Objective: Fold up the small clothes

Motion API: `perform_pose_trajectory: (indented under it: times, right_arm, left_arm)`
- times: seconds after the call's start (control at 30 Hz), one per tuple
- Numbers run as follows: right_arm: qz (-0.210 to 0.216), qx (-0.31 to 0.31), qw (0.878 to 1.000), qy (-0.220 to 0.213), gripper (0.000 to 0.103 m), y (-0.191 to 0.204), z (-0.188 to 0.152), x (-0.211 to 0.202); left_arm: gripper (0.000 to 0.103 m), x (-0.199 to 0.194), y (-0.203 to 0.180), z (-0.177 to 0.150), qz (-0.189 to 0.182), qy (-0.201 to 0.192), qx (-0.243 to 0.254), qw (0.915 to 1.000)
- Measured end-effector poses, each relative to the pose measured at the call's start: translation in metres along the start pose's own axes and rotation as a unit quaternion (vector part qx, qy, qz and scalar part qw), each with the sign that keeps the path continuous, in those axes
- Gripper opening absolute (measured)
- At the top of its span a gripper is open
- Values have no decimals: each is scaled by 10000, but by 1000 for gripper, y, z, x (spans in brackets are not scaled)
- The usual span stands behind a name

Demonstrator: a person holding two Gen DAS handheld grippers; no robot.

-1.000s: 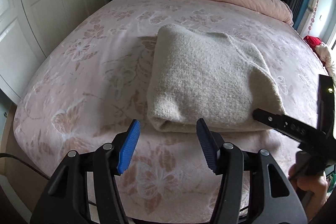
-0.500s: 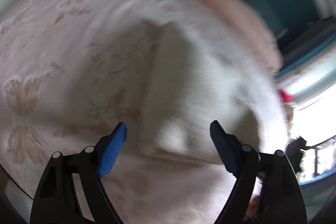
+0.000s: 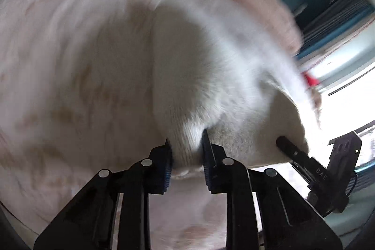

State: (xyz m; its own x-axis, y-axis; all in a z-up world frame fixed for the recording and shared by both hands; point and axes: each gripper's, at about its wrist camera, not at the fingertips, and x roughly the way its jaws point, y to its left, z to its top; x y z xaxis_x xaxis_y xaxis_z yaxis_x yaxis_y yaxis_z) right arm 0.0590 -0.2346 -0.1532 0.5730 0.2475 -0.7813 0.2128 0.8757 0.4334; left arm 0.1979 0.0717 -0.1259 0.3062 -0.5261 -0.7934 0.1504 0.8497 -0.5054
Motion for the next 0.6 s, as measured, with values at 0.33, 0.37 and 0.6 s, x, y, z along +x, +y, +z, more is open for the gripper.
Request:
perform_pose_trajectory:
  times: [0.33,0.37,0.6]
  right_arm:
    - [-43,-716,9917,-1067,15,45,19,-90]
    - [-75,-913,9909,-985,13,55,23,-81]
    - [-832,-1275,9882,-180,2,64,9,-3]
  left_arm:
    - [24,-70,-44,20,197,-945,660,9931]
    - [25,-64,-49,26,205,-908,665,9934]
    - [27,10,-40,31,1273,-506,957,9859]
